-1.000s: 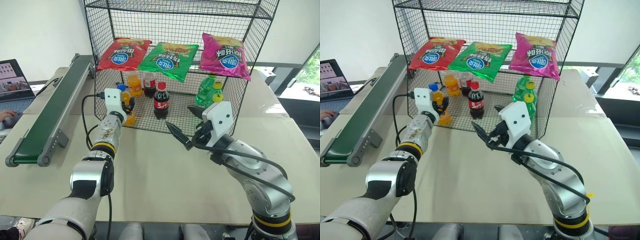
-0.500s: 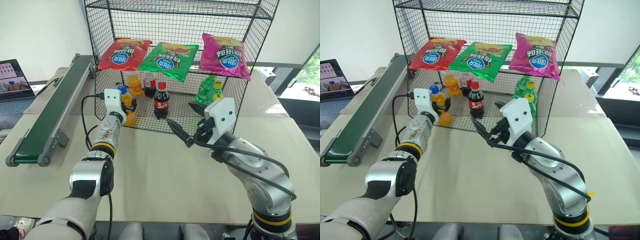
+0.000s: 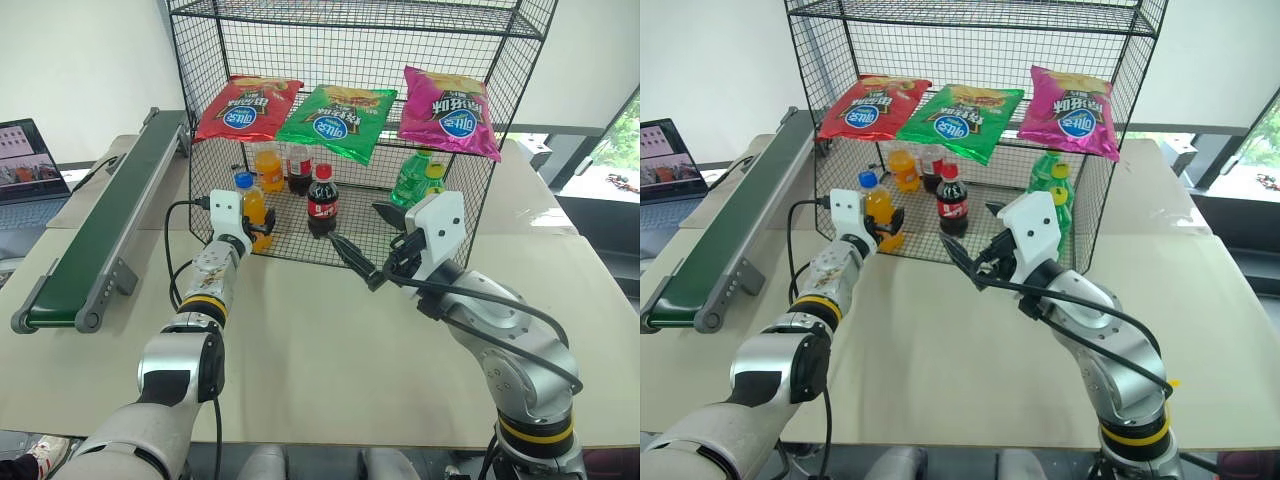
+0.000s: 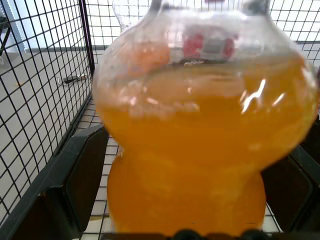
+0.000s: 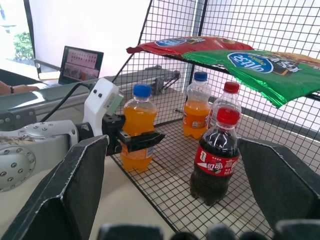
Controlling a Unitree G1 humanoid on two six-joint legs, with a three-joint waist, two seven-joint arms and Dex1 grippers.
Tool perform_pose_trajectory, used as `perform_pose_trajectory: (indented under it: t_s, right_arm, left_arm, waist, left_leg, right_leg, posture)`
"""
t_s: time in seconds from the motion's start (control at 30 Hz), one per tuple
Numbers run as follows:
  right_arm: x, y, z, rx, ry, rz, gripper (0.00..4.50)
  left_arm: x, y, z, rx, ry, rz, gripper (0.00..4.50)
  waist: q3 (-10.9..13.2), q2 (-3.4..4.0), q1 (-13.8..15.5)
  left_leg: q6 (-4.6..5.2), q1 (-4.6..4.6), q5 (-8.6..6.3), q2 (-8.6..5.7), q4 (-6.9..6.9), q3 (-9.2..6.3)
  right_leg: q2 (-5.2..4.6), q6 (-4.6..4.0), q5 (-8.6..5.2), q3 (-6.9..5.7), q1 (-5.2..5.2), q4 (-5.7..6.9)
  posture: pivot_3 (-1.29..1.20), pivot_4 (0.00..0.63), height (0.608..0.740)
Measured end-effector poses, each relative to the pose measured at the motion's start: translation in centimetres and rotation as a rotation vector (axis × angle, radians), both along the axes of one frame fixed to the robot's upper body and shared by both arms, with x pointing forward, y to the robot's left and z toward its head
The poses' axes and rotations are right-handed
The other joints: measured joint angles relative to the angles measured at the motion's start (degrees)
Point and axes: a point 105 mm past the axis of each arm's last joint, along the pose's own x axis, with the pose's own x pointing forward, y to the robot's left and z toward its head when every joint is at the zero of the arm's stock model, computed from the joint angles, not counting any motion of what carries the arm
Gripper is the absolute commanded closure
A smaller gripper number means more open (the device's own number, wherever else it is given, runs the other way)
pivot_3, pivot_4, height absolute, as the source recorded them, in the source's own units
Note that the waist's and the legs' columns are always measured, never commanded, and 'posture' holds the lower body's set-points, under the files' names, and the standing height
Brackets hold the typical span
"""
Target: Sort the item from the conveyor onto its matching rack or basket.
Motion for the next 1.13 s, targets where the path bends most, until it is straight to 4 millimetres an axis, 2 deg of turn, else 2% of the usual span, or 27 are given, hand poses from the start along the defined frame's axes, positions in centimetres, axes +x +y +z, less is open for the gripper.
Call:
perform_pose_trajectory:
  t_s: [0.3,0.4,0.5,0.67,0.83,0.93,1.13]
  right_arm:
    - [0.0,0.2,0.0,0.008,-0.004,0.018,0.0]
    - [0.0,0.3,0.0,0.006,-0.001,0.026,0.0]
    - [-0.1,0.1,-0.5,-0.005,0.012,0.034,0.0]
    - [-1.1,-1.5,-2.9,-0.059,0.077,0.068,0.0]
    - [-2.3,-3.6,-5.8,-0.112,0.134,0.043,0.0]
    - [-2.5,-4.3,-7.0,-0.117,0.148,-0.004,0.0]
    - [-2.1,-4.9,-8.2,-0.09,0.159,-0.096,0.0]
  left_arm:
    - [-1.6,0.8,-1.1,0.027,0.012,-0.065,0.01]
    - [-3.0,1.6,-1.9,0.051,0.031,-0.083,0.01]
    - [-5.0,3.0,-1.7,0.083,0.04,-0.089,0.01]
    - [-9.8,4.6,-0.4,0.169,0.103,-0.183,0.01]
    - [-14.0,4.0,-0.2,0.248,0.185,-0.325,0.01]
    - [-15.2,3.7,-1.0,0.261,0.208,-0.358,0.01]
    - [-15.5,3.6,-1.2,0.254,0.205,-0.372,0.01]
  waist:
    - [-0.02,0.03,-0.2]
    - [-0.02,0.03,-0.26]
    - [-0.02,0.04,-0.42]
    - [-0.03,0.06,-0.01]
    - [-0.03,0.1,-0.02]
    - [-0.05,0.14,-0.14]
    - [-0.05,0.13,-0.01]
  left_leg:
    - [0.0,0.02,0.0,0.02,-0.01,-0.01]
    - [0.0,0.04,0.0,0.04,-0.01,-0.01]
    - [0.0,0.05,0.0,0.07,-0.02,-0.01]
    - [0.0,0.07,-0.01,0.07,0.0,-0.02]
    - [0.0,0.11,-0.01,0.09,0.02,0.01]
    - [0.0,0.14,-0.01,0.17,0.02,0.02]
    - [0.0,0.08,-0.01,0.16,0.02,0.04]
  right_leg:
    - [0.0,-0.02,0.01,0.0,0.0,0.06]
    - [0.01,-0.03,0.02,0.0,-0.01,0.1]
    - [0.01,-0.04,0.02,0.01,-0.01,0.13]
    - [-0.01,-0.04,0.02,0.01,0.08,0.04]
    - [-0.01,0.33,-0.23,0.02,0.12,-0.03]
    - [0.05,0.36,-0.26,0.04,0.1,0.0]
    - [0.05,0.34,-0.26,0.07,0.07,-0.08]
  posture:
    - [0.0,0.15,0.738]
    - [0.0,0.15,0.738]
    - [0.0,0.15,0.738]
    - [0.0,0.15,0.738]
    - [0.0,0.15,0.738]
    - [0.0,0.15,0.738]
    - [0.0,0.15,0.738]
